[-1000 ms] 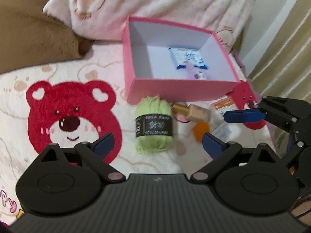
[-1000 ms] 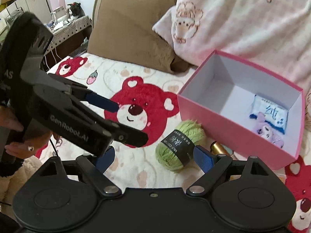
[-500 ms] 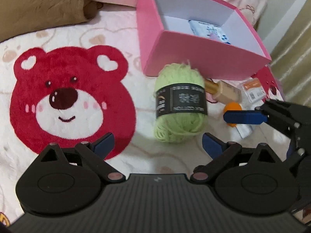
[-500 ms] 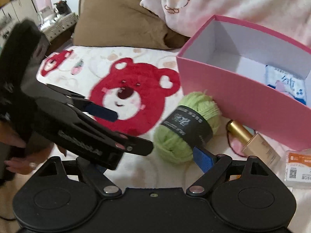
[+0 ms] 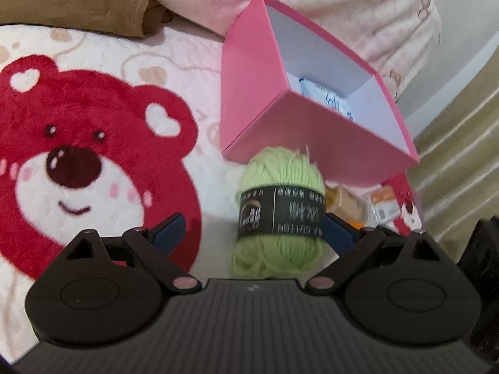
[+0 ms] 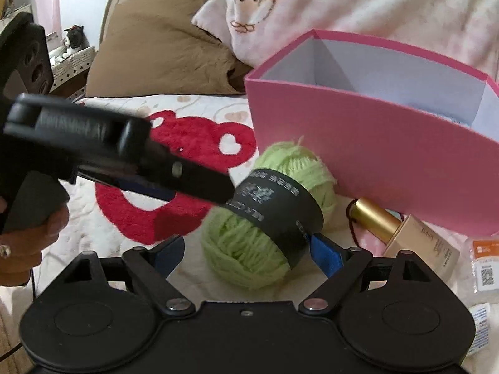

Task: Organize objects
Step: 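Move the left tool to the green yarn ball and close on it, then lift the green yarn ball with the left tool into the pink box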

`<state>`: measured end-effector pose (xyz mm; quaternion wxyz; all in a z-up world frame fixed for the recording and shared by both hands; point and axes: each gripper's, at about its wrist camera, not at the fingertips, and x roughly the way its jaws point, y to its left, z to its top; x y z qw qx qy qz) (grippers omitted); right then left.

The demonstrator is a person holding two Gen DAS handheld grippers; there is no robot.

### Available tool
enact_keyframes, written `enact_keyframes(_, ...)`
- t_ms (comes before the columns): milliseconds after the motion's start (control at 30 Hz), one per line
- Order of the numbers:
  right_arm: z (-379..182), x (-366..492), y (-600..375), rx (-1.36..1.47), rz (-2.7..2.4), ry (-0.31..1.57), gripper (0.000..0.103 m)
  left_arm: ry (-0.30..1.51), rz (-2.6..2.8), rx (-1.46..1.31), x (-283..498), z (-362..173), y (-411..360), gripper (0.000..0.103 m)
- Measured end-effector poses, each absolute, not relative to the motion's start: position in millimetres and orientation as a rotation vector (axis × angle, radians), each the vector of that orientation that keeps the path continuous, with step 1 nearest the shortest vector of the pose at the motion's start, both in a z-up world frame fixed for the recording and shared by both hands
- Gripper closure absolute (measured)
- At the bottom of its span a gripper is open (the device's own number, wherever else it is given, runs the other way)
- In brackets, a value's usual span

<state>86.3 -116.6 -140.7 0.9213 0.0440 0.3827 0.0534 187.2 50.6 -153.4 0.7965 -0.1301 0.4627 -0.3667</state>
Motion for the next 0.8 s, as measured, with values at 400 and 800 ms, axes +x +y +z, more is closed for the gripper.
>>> enact_keyframes(400, -154.7, 92.6, -125.3, 0.110, 0.109, 0.818, 0.023, 1.043, -0.853, -0.347, 185.7, -171.0, 29.4, 0.046)
enact_keyframes(800, -125.6, 68.3, -113.6, 0.054, 0.156, 0.800, 0.034, 0.978, -0.858, -0.251, 150.2, -137.7, 33.1, 0.048)
